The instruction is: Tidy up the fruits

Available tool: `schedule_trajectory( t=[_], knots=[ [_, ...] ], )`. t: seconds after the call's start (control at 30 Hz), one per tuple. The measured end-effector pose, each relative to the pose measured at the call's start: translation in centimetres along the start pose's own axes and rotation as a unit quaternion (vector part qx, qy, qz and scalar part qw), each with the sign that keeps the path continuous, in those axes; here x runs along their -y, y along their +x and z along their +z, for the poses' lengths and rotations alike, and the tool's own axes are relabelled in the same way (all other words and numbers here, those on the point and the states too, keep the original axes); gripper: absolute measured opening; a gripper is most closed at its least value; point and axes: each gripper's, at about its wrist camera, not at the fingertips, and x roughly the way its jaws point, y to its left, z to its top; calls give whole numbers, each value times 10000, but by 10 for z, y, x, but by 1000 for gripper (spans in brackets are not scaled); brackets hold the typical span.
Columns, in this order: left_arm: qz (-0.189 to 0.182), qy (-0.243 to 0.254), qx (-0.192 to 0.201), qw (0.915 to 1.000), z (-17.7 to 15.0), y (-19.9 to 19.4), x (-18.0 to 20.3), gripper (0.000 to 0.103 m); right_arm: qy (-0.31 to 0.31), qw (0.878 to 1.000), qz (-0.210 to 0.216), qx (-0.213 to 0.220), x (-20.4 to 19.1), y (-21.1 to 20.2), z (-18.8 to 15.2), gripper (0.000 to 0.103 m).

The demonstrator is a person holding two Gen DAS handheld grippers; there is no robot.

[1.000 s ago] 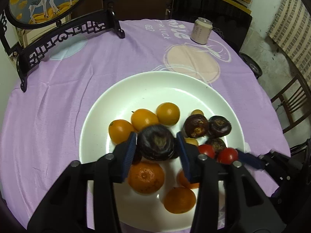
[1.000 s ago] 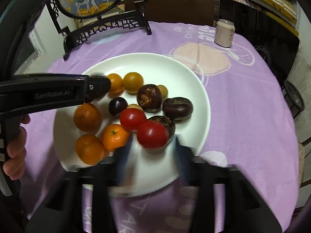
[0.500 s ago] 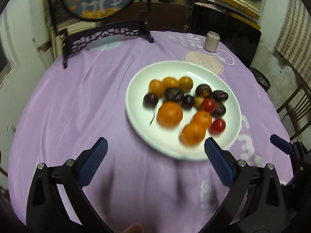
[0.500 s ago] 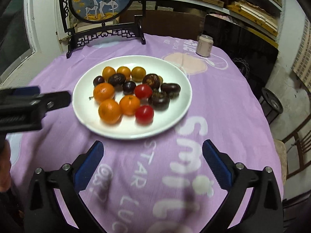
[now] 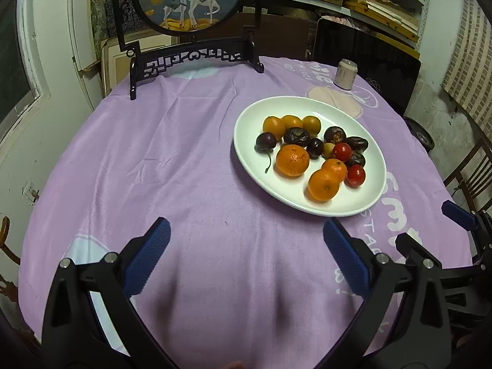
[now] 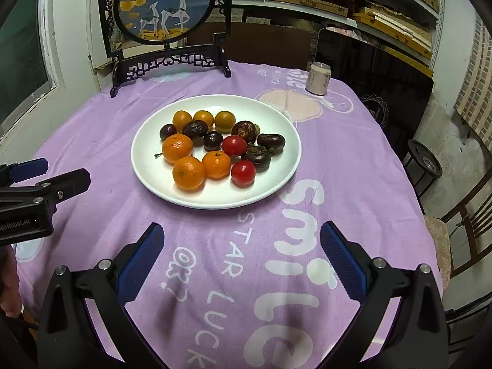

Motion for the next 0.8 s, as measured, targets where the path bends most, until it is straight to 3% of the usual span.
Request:
schedule_trajectory(
  t=[0.8],
  knots=[
    [105,70,312,9994,2,-14,-2,101,-30,10000,16,46,-4,-5,1,101]
  ],
)
